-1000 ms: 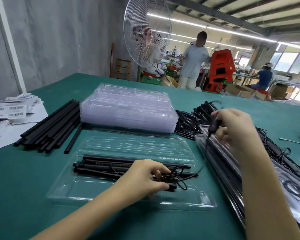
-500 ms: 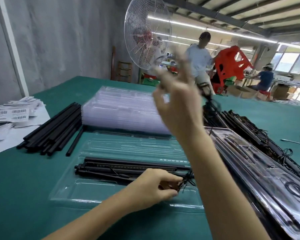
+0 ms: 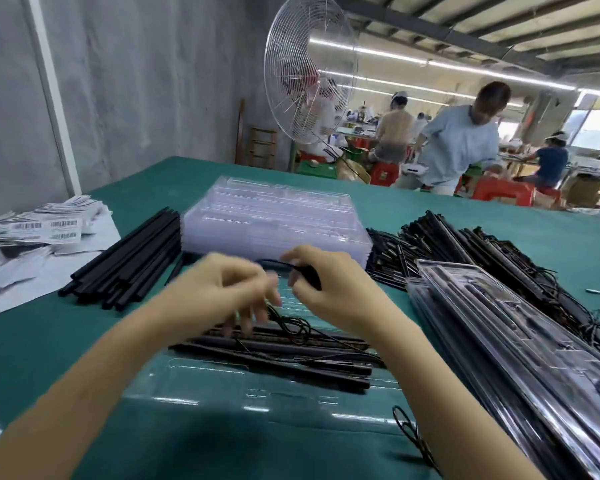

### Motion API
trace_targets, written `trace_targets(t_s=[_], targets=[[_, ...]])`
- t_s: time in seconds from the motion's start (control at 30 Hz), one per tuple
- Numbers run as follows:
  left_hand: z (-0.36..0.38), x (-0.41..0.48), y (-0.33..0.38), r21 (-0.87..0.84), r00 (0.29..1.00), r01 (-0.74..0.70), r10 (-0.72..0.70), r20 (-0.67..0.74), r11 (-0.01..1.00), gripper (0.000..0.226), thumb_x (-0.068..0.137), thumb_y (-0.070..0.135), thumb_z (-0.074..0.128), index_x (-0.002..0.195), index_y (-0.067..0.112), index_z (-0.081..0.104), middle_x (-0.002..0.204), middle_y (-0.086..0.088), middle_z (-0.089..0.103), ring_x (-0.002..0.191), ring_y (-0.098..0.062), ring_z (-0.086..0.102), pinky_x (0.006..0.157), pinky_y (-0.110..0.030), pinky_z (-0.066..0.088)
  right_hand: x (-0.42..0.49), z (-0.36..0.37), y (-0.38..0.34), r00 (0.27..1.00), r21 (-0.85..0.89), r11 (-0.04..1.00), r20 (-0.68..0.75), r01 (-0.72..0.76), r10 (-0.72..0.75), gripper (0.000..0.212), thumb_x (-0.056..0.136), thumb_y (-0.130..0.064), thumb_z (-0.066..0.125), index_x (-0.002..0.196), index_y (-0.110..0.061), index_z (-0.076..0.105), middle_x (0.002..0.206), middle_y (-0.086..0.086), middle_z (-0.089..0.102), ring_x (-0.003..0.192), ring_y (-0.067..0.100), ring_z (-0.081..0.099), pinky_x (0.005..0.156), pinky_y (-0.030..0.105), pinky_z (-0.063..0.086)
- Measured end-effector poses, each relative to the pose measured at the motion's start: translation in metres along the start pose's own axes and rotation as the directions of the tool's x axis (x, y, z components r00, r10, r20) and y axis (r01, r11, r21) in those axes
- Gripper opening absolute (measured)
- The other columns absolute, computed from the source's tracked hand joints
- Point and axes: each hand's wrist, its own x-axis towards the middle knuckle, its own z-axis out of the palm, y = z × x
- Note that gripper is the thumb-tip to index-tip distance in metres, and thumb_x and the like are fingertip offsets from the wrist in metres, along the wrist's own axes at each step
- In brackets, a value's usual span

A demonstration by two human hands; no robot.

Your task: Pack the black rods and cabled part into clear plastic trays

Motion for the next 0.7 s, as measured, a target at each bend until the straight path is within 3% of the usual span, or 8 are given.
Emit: trace_targets(t_s=[0.07,0.13,0.2,0.23,0.3,0.4,0.53,0.7], targets=[[-0.011,0.020,-0.008,-0.007,0.938,-0.023,0.019,-0.346,1.000,0.045,0.093,0.040,0.052,0.056,0.016,0.063,0.046,0.002,0.055,0.041,-0.006,0.050,0.039,-0.014,0.037,-0.006,-0.001,0.001,0.999,0.042,0.999,0.047,-0.026,0.024,0.028,0.085,-0.014,0.054,0.111,-0.019,0.064,0.083,-0.010,0.067,0.068,0.004,0.055,0.063,0.021,0.041],[-0.018,0.047,-0.019,0.123,0.886,0.085,-0.019,-0.463,0.989,0.045,0.098,0.032,0.048,0.057,0.015,0.056,0.048,0.005,0.054,0.043,-0.006,0.049,0.045,-0.018,0.038,-0.015,0.001,-0.003,0.995,0.074,0.997,0.102,-0.032,0.024,0.026,0.084,-0.016,0.054,0.107,-0.022,0.065,0.067,-0.016,0.057,0.055,-0.002,0.048,0.053,0.011,0.032],[-0.019,0.072,-0.029,0.392,0.940,0.295,-0.192,-0.282,0.871,0.038,0.097,0.040,0.047,0.073,0.013,0.061,0.069,0.003,0.063,0.063,-0.013,0.058,0.056,-0.026,0.043,-0.024,0.005,-0.009,0.989,0.079,0.997,0.151,-0.022,0.010,0.028,0.083,-0.017,0.053,0.108,-0.023,0.063,0.063,-0.013,0.054,0.054,-0.001,0.046,0.052,0.012,0.033],[-0.016,0.080,-0.034,0.554,0.949,0.311,-0.281,-0.141,0.772,0.037,0.094,0.046,0.050,0.082,0.014,0.063,0.080,0.003,0.065,0.074,-0.016,0.060,0.064,-0.029,0.046,-0.029,0.008,-0.013,0.986,0.070,0.997,0.167,-0.015,0.004,0.029,0.083,-0.018,0.052,0.110,-0.023,0.062,0.064,-0.011,0.055,0.055,0.003,0.045,0.053,0.015,0.034],[-0.004,0.092,-0.039,0.728,0.929,0.159,-0.350,0.118,0.667,0.032,0.087,0.050,0.060,0.093,0.020,0.067,0.091,0.007,0.067,0.088,-0.014,0.062,0.078,-0.028,0.047,-0.039,0.014,-0.018,0.984,0.034,0.999,0.176,-0.002,-0.004,0.031,0.082,-0.019,0.051,0.112,-0.023,0.058,0.068,-0.005,0.055,0.058,0.010,0.040,0.058,0.027,0.036],[0.024,0.100,-0.038,0.671,0.870,-0.007,-0.327,0.370,0.741,0.020,0.079,0.042,0.072,0.093,0.029,0.071,0.095,0.011,0.071,0.083,-0.005,0.062,0.077,-0.024,0.046,-0.053,0.025,-0.029,0.981,-0.005,0.999,0.191,0.033,-0.032,0.033,0.083,-0.020,0.049,0.115,-0.022,0.053,0.076,0.000,0.054,0.070,0.019,0.046,0.062,0.030,0.038],[0.060,0.109,-0.042,0.723,0.796,-0.143,-0.355,0.490,0.676,0.029,0.075,0.037,0.078,0.099,0.024,0.069,0.091,0.009,0.064,0.079,-0.010,0.055,0.073,-0.026,0.045,-0.062,0.038,-0.037,0.963,-0.011,1.000,0.267,0.028,-0.024,0.029,0.082,-0.019,0.048,0.112,-0.016,0.049,0.093,0.014,0.062,0.085,0.034,0.056,0.070,0.041,0.049],[0.069,0.112,-0.045,0.758,0.842,-0.207,-0.281,0.460,0.618,0.027,0.073,0.029,0.079,0.094,0.018,0.068,0.083,0.007,0.060,0.071,-0.012,0.051,0.053,-0.024,0.037,-0.069,0.044,-0.035,0.953,-0.002,1.000,0.302,-0.012,0.012,0.031,0.084,-0.020,0.047,0.115,-0.017,0.046,0.103,0.015,0.061,0.091,0.038,0.056,0.075,0.047,0.048]])
